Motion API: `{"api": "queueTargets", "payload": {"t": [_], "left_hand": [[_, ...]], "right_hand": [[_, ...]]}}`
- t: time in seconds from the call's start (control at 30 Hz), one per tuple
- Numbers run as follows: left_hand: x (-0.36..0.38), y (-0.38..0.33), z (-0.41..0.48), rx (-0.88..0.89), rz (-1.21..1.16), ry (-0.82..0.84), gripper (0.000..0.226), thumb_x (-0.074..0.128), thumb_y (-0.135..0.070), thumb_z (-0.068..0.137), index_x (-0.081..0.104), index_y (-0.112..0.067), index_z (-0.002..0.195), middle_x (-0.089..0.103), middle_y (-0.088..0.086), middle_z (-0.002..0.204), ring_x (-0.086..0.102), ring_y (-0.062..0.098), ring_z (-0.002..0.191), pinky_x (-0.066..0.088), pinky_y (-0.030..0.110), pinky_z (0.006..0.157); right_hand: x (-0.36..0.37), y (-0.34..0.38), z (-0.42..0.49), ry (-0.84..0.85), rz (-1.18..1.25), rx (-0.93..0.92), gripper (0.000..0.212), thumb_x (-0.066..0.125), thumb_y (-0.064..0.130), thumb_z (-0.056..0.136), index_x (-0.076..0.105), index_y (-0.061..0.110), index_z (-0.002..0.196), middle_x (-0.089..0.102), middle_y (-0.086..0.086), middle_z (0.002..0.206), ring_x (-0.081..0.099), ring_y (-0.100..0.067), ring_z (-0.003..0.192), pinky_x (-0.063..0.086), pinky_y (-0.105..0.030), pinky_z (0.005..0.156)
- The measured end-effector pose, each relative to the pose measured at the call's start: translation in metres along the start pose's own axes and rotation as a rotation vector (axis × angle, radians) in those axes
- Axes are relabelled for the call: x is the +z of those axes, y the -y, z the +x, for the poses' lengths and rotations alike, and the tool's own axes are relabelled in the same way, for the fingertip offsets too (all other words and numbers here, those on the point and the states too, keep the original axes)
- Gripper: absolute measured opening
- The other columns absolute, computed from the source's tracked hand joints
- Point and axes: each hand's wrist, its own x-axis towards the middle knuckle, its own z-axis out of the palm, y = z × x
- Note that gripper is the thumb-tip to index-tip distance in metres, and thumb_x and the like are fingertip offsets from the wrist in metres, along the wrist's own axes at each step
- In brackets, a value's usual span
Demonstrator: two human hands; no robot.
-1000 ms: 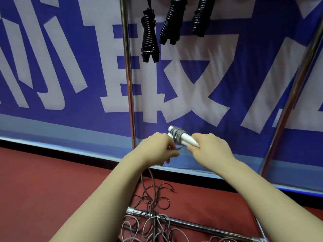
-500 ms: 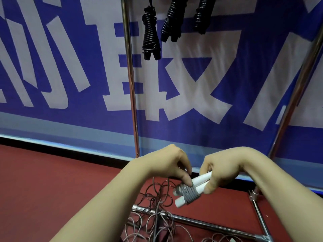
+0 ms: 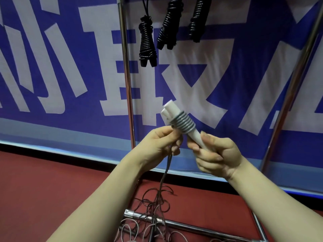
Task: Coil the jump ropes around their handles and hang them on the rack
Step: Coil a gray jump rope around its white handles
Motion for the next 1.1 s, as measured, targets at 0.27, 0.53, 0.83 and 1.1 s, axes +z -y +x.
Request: {"api": "queueTargets", "payload": {"t": [0.27, 0.53, 0.83, 1.1], "left_hand": [[-0.006, -0.016, -0.003, -0.012, 0.102, -0.020, 0.008, 0.068, -0.012, 0.086, 0.067, -0.005, 0.090, 0.068, 0.008, 0.075, 0.058, 0.012, 0.058, 0.042, 0.020, 0.050], [0.003, -0.015, -0.001, -0.079, 0.458, -0.242, 0.035, 0.060, -0.034, 0.095, 0.051, -0.009, 0.071, 0.036, 0.000, 0.041, 0.028, 0.012, 0.037, 0.029, 0.020, 0.038], [-0.003, -0.015, -0.004, -0.156, 0.307, -0.106, 0.018, 0.056, -0.012, 0.098, 0.068, 0.000, 0.104, 0.073, 0.009, 0.082, 0.054, 0.010, 0.055, 0.040, 0.019, 0.051], [0.008, -0.013, -0.002, -0.063, 0.326, -0.253, 0.012, 0.064, -0.010, 0.093, 0.073, -0.003, 0.095, 0.069, 0.003, 0.070, 0.041, 0.009, 0.049, 0.032, 0.018, 0.050]], "right_hand": [[0.007, -0.001, 0.008, -0.077, 0.224, -0.132, 0.034, 0.045, 0.032, 0.103, 0.059, 0.002, 0.093, 0.037, 0.002, 0.050, 0.032, -0.016, 0.036, 0.030, -0.024, 0.040], [0.021, 0.007, 0.008, -0.650, 0.015, -0.227, 0.035, 0.050, 0.038, 0.087, 0.056, 0.008, 0.068, 0.030, 0.006, 0.035, 0.022, -0.006, 0.022, 0.013, -0.019, 0.031], [0.018, 0.002, 0.008, -0.857, -0.300, -0.134, 0.030, 0.053, 0.033, 0.083, 0.049, 0.004, 0.077, 0.028, 0.002, 0.039, 0.023, -0.009, 0.027, 0.012, -0.022, 0.037], [0.012, -0.002, 0.018, -1.049, -0.538, -0.134, 0.028, 0.055, 0.022, 0.098, 0.052, 0.004, 0.077, 0.032, -0.001, 0.045, 0.024, -0.011, 0.034, 0.016, -0.017, 0.038]]}}
